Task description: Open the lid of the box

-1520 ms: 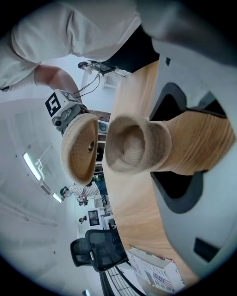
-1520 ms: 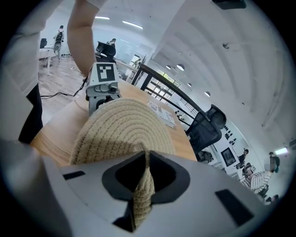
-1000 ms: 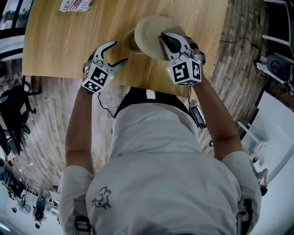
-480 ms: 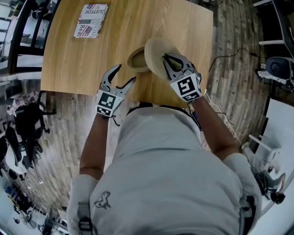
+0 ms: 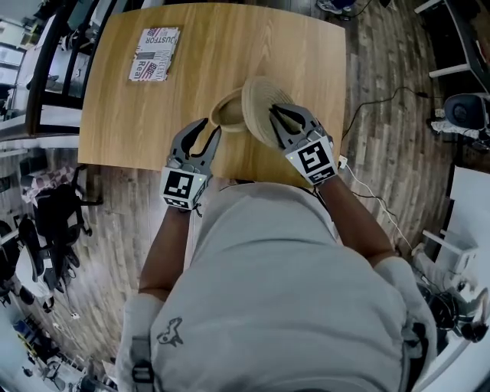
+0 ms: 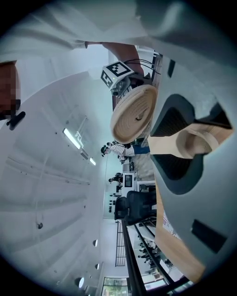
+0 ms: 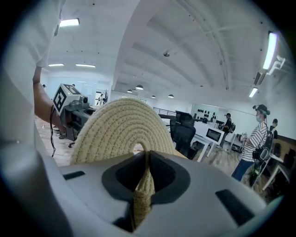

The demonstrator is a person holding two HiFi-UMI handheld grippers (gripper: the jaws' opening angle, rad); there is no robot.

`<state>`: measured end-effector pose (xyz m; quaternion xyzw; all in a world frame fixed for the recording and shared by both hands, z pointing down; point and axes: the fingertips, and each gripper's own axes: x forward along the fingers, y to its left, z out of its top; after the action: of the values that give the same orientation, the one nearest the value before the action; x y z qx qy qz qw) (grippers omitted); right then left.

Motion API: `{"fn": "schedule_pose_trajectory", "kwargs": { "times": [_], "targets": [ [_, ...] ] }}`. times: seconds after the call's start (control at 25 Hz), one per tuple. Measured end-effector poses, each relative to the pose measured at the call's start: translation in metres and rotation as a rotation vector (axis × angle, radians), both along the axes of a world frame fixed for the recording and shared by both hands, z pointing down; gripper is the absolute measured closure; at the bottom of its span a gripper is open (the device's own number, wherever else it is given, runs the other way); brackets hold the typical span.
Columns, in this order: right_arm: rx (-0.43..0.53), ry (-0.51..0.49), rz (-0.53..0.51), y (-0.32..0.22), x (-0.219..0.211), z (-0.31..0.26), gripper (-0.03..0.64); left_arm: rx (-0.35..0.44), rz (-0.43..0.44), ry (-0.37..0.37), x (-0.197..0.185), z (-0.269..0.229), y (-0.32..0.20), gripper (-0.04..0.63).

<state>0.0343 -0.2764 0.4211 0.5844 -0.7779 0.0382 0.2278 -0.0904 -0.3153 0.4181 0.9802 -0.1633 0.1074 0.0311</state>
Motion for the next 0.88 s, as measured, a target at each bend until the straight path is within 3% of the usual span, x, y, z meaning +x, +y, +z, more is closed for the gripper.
{"fn": "schedule_pose_trajectory", "kwargs": {
  "times": [0.28, 0.88],
  "targets": [
    [0.031, -0.048, -0.014, 0.003, 0.011, -0.017, 0.581, 0.011, -0.023, 0.011, 0.01, -0.013, 0.008, 0.571],
    [0.059, -0.115, -0.156, 0.069, 0.054, -0.03, 0.581, 0.018, -0.185, 0.043, 0.048, -0.038, 0.086, 0.588]
  ]
}}
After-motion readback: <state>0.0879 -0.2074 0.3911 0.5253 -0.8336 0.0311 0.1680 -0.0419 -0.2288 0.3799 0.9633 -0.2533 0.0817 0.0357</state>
